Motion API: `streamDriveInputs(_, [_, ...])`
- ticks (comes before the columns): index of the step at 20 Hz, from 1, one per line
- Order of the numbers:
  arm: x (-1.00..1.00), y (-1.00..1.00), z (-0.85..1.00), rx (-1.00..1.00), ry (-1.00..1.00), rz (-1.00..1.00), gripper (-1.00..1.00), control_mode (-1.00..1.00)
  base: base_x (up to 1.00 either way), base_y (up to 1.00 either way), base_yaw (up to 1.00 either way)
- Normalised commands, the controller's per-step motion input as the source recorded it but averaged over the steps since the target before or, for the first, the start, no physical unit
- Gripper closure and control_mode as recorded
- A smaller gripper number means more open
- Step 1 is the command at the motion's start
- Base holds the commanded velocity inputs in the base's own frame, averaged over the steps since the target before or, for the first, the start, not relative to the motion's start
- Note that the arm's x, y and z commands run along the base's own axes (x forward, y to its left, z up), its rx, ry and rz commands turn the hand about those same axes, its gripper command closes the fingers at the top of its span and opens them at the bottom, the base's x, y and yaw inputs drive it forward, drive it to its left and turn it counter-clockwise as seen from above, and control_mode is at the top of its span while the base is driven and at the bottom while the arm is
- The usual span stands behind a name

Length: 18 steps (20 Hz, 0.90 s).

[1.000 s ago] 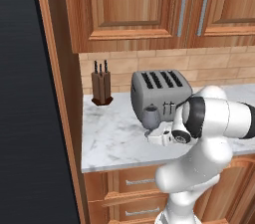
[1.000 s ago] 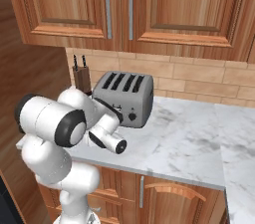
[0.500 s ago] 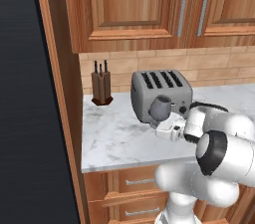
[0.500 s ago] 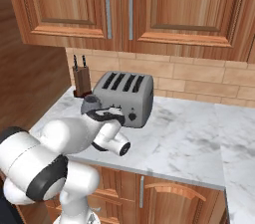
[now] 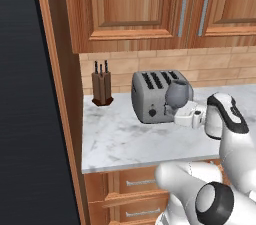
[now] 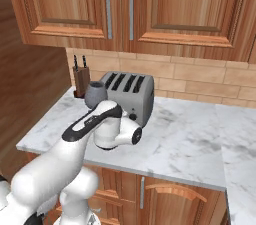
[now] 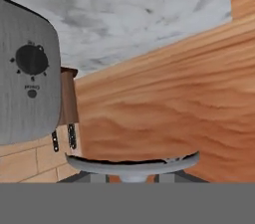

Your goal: Retrieve the wine glasses from the counter and place one next to each plate.

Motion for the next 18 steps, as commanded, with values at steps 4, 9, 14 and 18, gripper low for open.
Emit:
streamDriveInputs(4, [-0.60,-0.17,0.54,0.00,0.10,0.12,1.00,-1.00,0.00,0.00,0.00])
streamDriveInputs(9, [-0.59,-0.02,0.70,0.03,0.05,0.13,1.00,-1.00,0.00,0.00,0.00])
streamDriveInputs(14, [-0.66,0.00,0.62,0.04,-0.06,0.11,1.00,-1.00,0.00,0.00,0.00])
streamDriveInputs(18, [-0.77,0.00,0.46,0.04,-0.03,0.10,1.00,-1.00,0.00,0.00,0.00])
